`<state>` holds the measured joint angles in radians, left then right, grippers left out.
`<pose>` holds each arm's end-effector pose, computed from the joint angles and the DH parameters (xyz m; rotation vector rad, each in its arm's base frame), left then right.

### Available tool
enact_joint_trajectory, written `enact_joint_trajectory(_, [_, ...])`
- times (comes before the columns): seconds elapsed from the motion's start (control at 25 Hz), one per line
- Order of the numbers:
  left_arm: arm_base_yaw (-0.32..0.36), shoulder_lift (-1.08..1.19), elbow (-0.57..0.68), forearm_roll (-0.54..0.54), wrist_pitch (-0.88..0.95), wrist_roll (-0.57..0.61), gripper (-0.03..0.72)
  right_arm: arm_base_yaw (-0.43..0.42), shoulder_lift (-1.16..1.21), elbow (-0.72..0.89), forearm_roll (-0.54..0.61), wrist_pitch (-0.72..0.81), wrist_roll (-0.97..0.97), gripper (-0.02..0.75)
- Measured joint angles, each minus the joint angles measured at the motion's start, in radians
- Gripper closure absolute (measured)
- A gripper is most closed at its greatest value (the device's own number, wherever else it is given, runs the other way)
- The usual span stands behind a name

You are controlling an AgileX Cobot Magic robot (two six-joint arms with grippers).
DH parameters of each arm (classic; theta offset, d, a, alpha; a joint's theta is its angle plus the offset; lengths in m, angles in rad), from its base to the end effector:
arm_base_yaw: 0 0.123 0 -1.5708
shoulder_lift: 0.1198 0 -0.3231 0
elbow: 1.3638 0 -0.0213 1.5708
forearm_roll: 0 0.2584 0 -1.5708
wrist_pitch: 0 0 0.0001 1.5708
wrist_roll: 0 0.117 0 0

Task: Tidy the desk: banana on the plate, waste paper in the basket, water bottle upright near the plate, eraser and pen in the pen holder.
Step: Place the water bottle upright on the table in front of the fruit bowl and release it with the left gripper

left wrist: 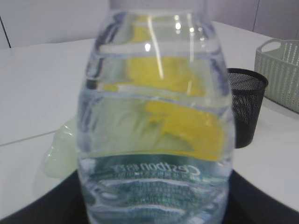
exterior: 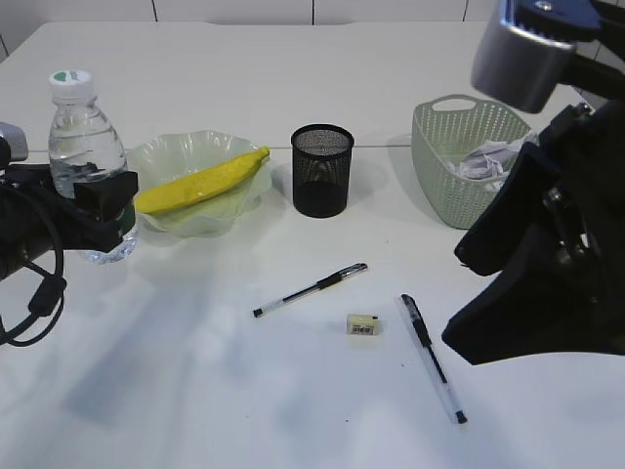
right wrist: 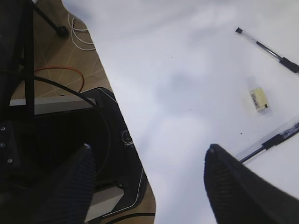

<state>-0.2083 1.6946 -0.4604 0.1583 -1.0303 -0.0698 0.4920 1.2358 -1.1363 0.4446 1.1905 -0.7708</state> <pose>0.3085 -0.0814 0.1955 0.2878 1.6742 -0.2615 0.1822 0.1507 0.3581 -1.4799 2.2266 0.5274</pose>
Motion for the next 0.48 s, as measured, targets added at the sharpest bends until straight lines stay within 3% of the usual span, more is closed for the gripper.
enact_joint_trajectory(0.48, [0.000, 0.119, 0.000, 0.000, -0.050, -0.001, 0.238, 0.000, 0.000, 0.000, 0.000, 0.001, 0.004, 0.202])
